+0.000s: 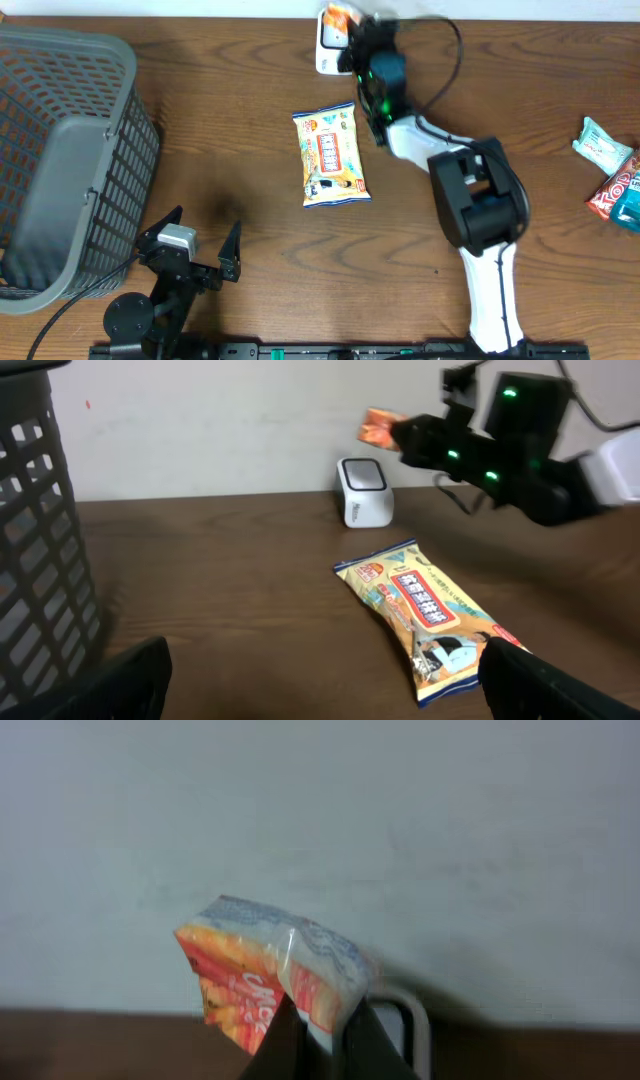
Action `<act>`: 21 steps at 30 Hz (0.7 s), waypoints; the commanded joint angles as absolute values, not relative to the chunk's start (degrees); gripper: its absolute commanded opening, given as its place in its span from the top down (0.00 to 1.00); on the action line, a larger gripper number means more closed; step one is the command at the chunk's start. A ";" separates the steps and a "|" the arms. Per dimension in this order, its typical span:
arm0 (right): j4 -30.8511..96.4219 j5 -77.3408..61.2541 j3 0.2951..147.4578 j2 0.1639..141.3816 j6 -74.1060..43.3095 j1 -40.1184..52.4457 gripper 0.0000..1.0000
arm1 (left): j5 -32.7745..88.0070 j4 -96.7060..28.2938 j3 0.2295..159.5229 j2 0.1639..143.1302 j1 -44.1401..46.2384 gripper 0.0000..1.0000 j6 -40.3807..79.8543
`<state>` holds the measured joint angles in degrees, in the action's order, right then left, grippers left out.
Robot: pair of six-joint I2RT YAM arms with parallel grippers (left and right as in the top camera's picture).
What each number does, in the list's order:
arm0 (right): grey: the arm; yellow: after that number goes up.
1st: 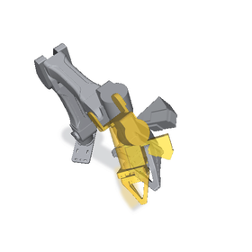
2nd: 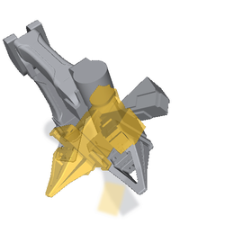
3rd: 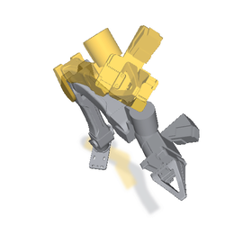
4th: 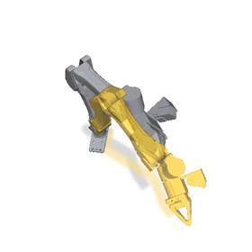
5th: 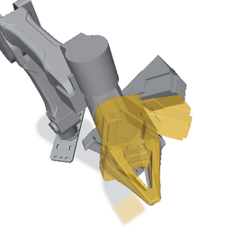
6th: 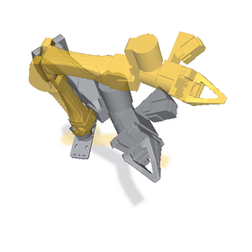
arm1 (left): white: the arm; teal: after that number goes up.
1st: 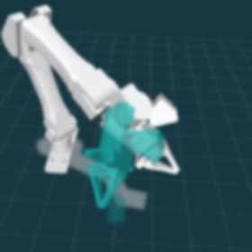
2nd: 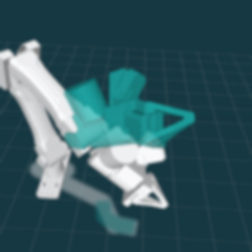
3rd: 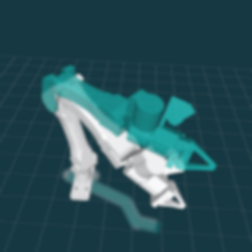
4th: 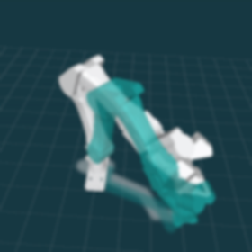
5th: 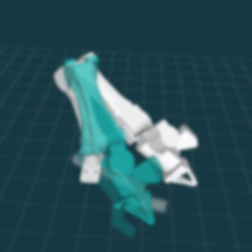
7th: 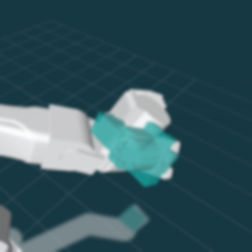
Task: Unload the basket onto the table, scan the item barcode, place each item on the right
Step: 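Lift the orange box and hold it at the scanner window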
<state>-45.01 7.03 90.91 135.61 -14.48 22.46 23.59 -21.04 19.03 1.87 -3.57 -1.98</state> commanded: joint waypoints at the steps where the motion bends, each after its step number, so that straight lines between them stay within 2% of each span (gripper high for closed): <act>1: -42.92 7.38 98.91 141.62 -11.49 22.15 0.99 | 23.29 -20.97 19.33 1.78 -3.36 0.02 -2.76; 6: -38.83 8.32 106.54 147.44 -11.49 22.06 0.99 | 23.29 -20.97 19.33 1.78 -3.36 0.02 -2.76; 12: -38.28 10.17 107.07 148.33 -11.51 22.22 0.99 | 23.29 -20.97 19.33 1.78 -3.36 0.02 -2.76; 17: -39.20 10.17 107.07 145.73 -11.51 22.22 0.99 | 23.29 -20.97 19.33 1.78 -3.36 0.02 -2.76; 21: -31.59 10.59 107.07 140.05 -11.49 22.15 0.99 | 23.29 -20.97 19.33 1.78 -3.36 0.02 -2.76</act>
<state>-33.95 9.23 105.82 146.76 -12.45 22.31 23.59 -21.06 19.03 1.87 -3.57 -1.98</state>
